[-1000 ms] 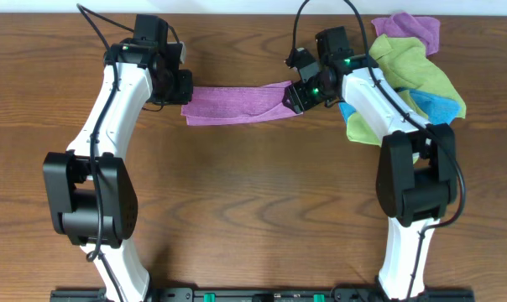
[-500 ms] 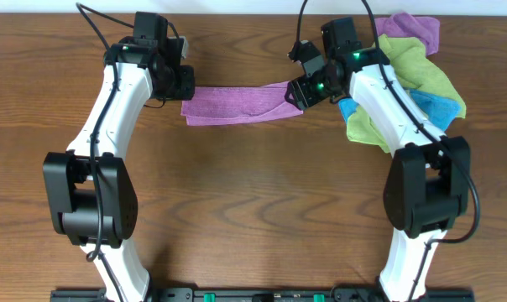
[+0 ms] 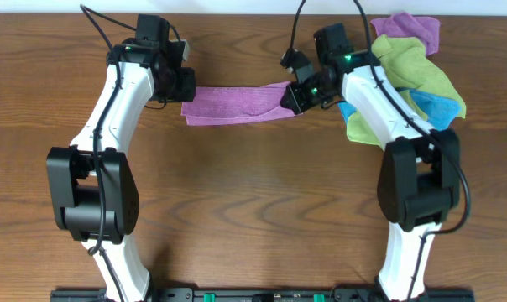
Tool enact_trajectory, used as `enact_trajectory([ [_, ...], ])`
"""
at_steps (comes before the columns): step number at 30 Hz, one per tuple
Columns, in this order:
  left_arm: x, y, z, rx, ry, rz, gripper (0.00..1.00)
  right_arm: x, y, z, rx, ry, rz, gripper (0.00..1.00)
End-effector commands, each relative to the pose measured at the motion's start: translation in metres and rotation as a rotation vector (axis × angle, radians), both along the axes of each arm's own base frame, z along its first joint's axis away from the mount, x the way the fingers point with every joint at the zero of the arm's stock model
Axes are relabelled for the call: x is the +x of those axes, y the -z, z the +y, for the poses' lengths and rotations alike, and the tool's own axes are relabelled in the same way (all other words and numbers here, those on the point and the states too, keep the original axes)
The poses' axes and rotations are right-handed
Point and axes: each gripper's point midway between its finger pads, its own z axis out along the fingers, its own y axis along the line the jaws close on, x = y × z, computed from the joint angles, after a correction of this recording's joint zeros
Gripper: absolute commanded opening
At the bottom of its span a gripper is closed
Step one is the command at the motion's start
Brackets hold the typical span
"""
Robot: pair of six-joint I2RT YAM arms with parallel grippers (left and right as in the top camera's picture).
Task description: Fold the cloth
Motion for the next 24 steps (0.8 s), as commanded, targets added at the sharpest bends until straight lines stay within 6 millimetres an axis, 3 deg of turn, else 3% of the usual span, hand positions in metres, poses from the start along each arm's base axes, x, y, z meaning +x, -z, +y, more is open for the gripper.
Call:
enact_trajectory([
  [1, -0.002, 0.009, 0.0, -0.002, 0.005, 0.024, 0.34, -0.002, 0.009, -0.002, -0.027, 0.002, 0.01, 0.48],
  [4, -0.002, 0.009, 0.0, -0.002, 0.005, 0.027, 0.34, -0.001, 0.01, -0.004, -0.05, -0.038, -0.023, 0.56],
  [16, -0.004, 0.009, 0.0, -0.002, 0.005, 0.032, 0.34, 0.006, 0.03, -0.019, -0.16, -0.052, -0.049, 0.56],
  [20, -0.004, 0.01, 0.0, -0.001, 0.005, 0.032, 0.34, 0.003, 0.04, -0.02, -0.169, -0.07, -0.033, 0.5],
  [21, -0.004, 0.01, 0.0, -0.001, 0.004, 0.034, 0.34, 0.003, 0.041, -0.02, -0.169, -0.07, -0.032, 0.45],
  [24, -0.005, 0.01, 0.0, -0.001, 0.005, 0.038, 0.34, 0.005, 0.043, -0.021, -0.173, -0.071, -0.039, 0.04],
])
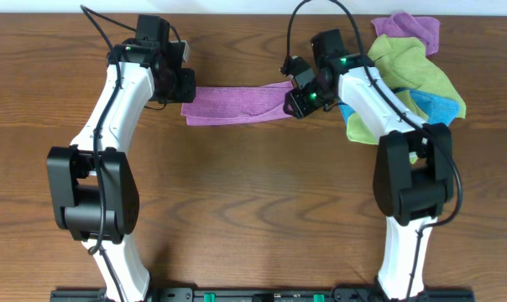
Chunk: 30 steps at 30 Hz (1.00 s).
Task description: Fold the cloth
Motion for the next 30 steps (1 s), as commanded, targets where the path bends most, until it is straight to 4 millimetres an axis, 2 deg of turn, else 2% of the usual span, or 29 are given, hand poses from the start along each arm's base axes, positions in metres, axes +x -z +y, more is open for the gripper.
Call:
enact_trajectory([
  [1, -0.003, 0.009, -0.001, -0.002, 0.005, 0.029, 0.34, -0.002, 0.011, -0.001, -0.023, -0.013, 0.009, 0.01],
  [7, -0.005, 0.009, 0.0, -0.001, 0.005, 0.035, 0.34, 0.008, 0.018, -0.028, -0.168, 0.056, -0.022, 0.01],
  [11, -0.005, 0.009, 0.0, -0.001, 0.005, 0.037, 0.34, 0.016, 0.017, -0.037, -0.171, 0.126, -0.029, 0.01],
  [15, -0.006, 0.01, 0.0, -0.001, 0.005, 0.04, 0.34, 0.017, 0.017, -0.037, -0.165, 0.137, -0.03, 0.01],
  [20, -0.006, 0.009, -0.001, -0.003, 0.004, 0.04, 0.34, 0.012, 0.015, -0.022, -0.112, 0.106, -0.014, 0.06],
  [21, -0.006, 0.009, -0.001, -0.007, 0.003, 0.041, 0.34, 0.011, 0.015, -0.021, -0.112, 0.103, -0.014, 0.1],
  [23, -0.006, 0.008, -0.006, -0.036, 0.013, 0.043, 0.34, 0.011, 0.015, -0.019, -0.112, 0.1, -0.014, 0.47],
  [26, -0.008, 0.006, -0.016, -0.084, 0.031, 0.048, 0.34, 0.013, 0.012, -0.019, -0.105, 0.119, -0.019, 0.49],
  [27, -0.009, 0.005, -0.018, -0.087, 0.038, 0.048, 0.34, 0.016, 0.007, -0.019, -0.094, 0.147, -0.021, 0.54],
  [30, -0.009, 0.006, -0.03, -0.085, 0.067, 0.039, 0.34, 0.026, -0.013, -0.016, -0.062, 0.174, -0.057, 0.57],
])
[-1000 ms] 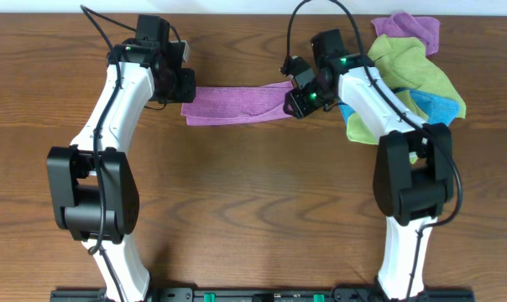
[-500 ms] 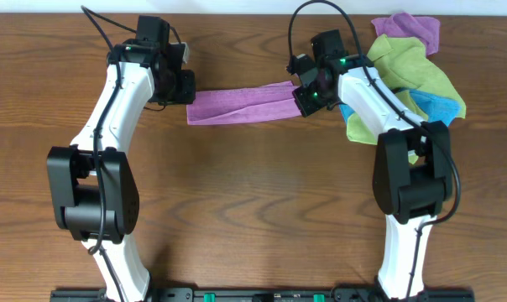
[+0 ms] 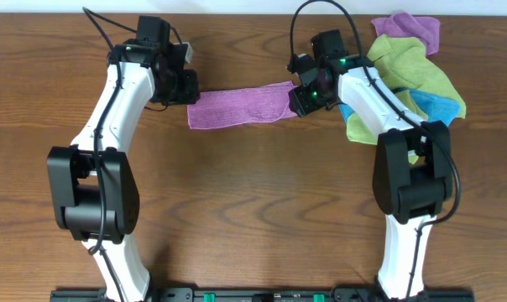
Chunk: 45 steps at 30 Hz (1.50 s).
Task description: Fold the cloth
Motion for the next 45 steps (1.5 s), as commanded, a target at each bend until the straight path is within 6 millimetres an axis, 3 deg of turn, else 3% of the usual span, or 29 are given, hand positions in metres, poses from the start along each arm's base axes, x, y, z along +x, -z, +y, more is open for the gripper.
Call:
enact_trajectory([
  [1, -0.002, 0.009, -0.019, -0.019, 0.051, 0.01, 0.34, 0.013, -0.029, 0.008, 0.051, 0.028, -0.053, 0.58],
  [5, -0.002, 0.031, -0.022, 0.089, 0.08, 0.021, 0.28, 0.02, -0.051, 0.008, 0.064, 0.032, -0.102, 0.61],
  [9, -0.008, 0.066, -0.02, 0.148, 0.088, 0.095, 0.06, 0.02, -0.053, -0.005, 0.08, 0.104, -0.077, 0.56],
  [14, -0.008, 0.091, -0.002, 0.253, 0.067, 0.13, 0.06, 0.019, -0.056, -0.016, 0.166, 0.132, -0.034, 0.61],
  [24, 0.01, 0.097, 0.021, 0.4, 0.046, 0.065, 0.06, 0.003, -0.055, 0.0, 0.263, 0.081, 0.034, 0.73],
  [29, 0.016, 0.096, 0.018, 0.388, 0.068, 0.034, 0.06, -0.011, -0.037, -0.004, 0.269, 0.089, 0.093, 0.76],
  [35, 0.016, 0.097, 0.009, 0.338, 0.081, 0.033, 0.06, -0.012, -0.035, -0.007, 0.268, 0.094, 0.099, 0.79],
  [41, 0.014, 0.113, 0.009, 0.344, 0.093, 0.061, 0.06, -0.013, -0.032, -0.013, 0.268, 0.109, 0.11, 0.83],
  [45, 0.014, 0.114, 0.009, 0.347, 0.101, 0.061, 0.06, -0.018, -0.024, -0.007, 0.376, 0.103, 0.178, 0.85],
])
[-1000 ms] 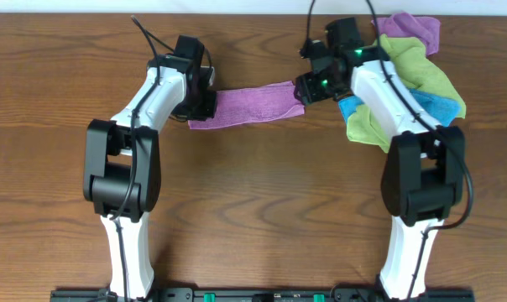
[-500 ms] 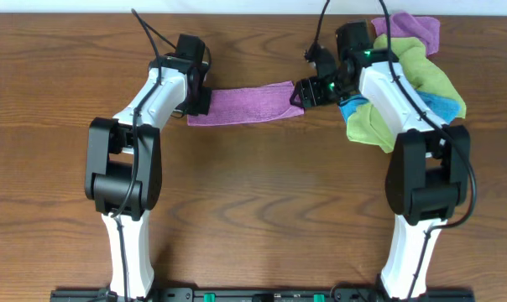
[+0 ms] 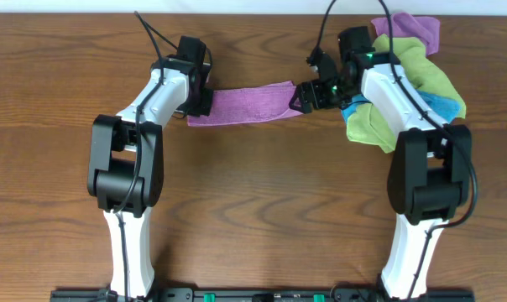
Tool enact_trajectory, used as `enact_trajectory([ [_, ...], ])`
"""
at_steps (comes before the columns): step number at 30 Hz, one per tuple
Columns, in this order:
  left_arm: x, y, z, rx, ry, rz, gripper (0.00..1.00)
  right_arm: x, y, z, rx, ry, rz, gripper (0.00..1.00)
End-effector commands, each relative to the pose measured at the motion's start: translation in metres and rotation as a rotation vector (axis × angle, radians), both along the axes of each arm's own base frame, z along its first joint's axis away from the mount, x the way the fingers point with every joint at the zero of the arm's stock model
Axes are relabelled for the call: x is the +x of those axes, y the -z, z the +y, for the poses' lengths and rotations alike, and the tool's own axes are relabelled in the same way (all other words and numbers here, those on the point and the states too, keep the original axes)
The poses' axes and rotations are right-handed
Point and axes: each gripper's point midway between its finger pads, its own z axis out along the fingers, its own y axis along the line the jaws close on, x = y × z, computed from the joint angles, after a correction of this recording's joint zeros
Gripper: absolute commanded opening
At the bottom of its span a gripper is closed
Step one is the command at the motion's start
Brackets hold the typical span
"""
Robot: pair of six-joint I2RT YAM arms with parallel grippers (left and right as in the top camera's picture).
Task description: Fold the cloth
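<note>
A purple cloth [image 3: 241,105] lies as a long narrow strip across the back of the wooden table [image 3: 253,210]. My left gripper [image 3: 198,102] sits over the strip's left end, its fingers hidden under the wrist. My right gripper [image 3: 305,97] is at the strip's right edge, touching or just off it. In this overhead view I cannot make out whether either gripper is holding the cloth.
A heap of other cloths lies at the back right, behind and under my right arm: a purple one [image 3: 417,27], a green one [image 3: 421,67] and a blue one [image 3: 442,105]. The table's back edge runs just beyond the strip.
My left arm has swung right, its gripper now lying over the strip's left end rather than beside it. My right wrist has drawn back to the right, leaving its fingers at the strip's right edge.
At the oldest moment the purple strip stretched between my two grippers, one at each end. It stayed so at the second moment. By the third it sat slightly further right with its right end raised. Now both arms stand further right and the strip lies between them.
</note>
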Motion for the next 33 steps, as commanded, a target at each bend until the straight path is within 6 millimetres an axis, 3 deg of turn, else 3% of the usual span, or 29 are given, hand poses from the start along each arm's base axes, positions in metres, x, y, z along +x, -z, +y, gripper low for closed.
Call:
enact_trajectory([
  [1, -0.005, 0.013, 0.001, 0.005, 0.015, 0.034, 0.06, -0.006, 0.004, 0.005, 0.118, -0.013, 0.049, 0.84],
  [10, -0.007, 0.014, 0.003, 0.018, 0.023, 0.042, 0.06, -0.016, 0.047, 0.017, 0.201, -0.011, 0.175, 0.83],
  [21, -0.008, 0.014, 0.003, 0.015, 0.024, 0.045, 0.06, -0.002, 0.088, 0.021, 0.173, 0.051, 0.185, 0.83],
  [29, -0.008, 0.014, 0.003, 0.016, 0.024, 0.047, 0.06, -0.011, 0.112, 0.028, 0.139, 0.063, 0.238, 0.79],
  [32, -0.009, 0.014, 0.003, 0.017, 0.024, 0.052, 0.06, -0.011, 0.115, 0.026, 0.128, 0.079, 0.249, 0.71],
  [33, -0.01, 0.014, 0.003, 0.017, 0.024, 0.053, 0.06, -0.011, 0.115, 0.026, 0.128, 0.079, 0.248, 0.61],
])
